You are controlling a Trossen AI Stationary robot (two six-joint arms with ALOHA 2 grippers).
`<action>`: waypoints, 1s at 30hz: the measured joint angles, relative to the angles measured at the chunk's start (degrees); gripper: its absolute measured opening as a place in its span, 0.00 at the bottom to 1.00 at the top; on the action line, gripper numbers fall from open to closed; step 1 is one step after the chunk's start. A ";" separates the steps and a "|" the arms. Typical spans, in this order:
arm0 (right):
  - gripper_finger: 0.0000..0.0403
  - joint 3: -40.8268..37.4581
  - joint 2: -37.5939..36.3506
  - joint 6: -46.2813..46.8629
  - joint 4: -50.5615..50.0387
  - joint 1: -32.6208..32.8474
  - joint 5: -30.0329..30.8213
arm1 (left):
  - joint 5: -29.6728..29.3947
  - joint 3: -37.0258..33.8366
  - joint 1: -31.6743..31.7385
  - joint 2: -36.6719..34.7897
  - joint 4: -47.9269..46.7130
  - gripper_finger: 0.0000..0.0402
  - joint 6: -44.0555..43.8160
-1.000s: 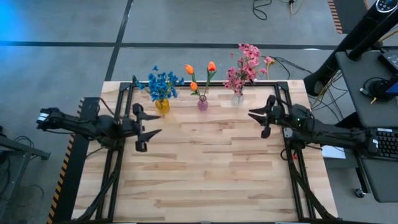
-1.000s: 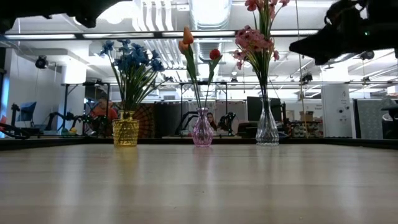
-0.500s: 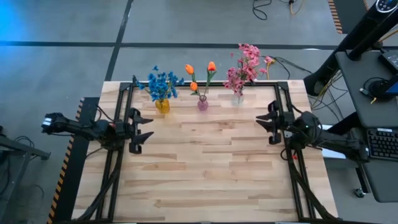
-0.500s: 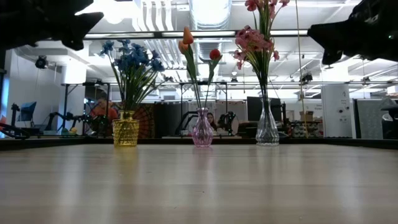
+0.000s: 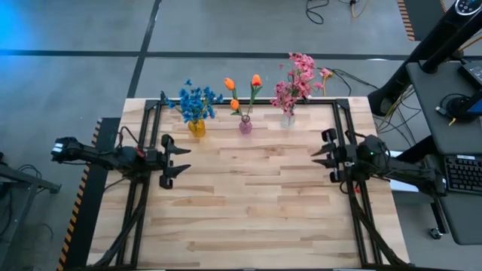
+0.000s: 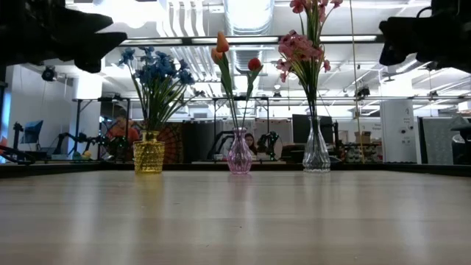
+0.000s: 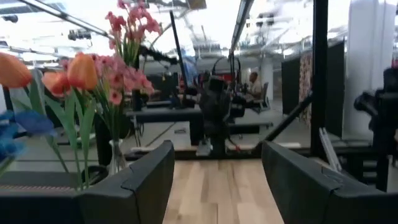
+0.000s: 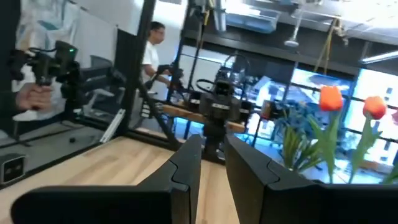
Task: Sort flowers into vase by color
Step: Return to Home Position
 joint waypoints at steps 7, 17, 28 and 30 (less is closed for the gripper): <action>0.15 -0.02 0.15 0.00 -2.10 -0.13 9.20 | -0.41 0.05 0.00 0.23 -0.71 0.56 3.28; 0.18 -0.04 0.56 22.77 -8.60 -0.13 13.71 | -0.55 0.37 0.00 1.01 -0.87 0.56 0.86; 0.20 -0.07 0.63 23.91 -8.70 -0.13 13.73 | -0.55 0.44 0.00 2.88 -0.85 0.56 0.84; 0.19 -0.09 0.62 23.91 -8.72 -0.12 13.73 | -0.55 0.44 0.00 3.27 -0.85 0.56 0.84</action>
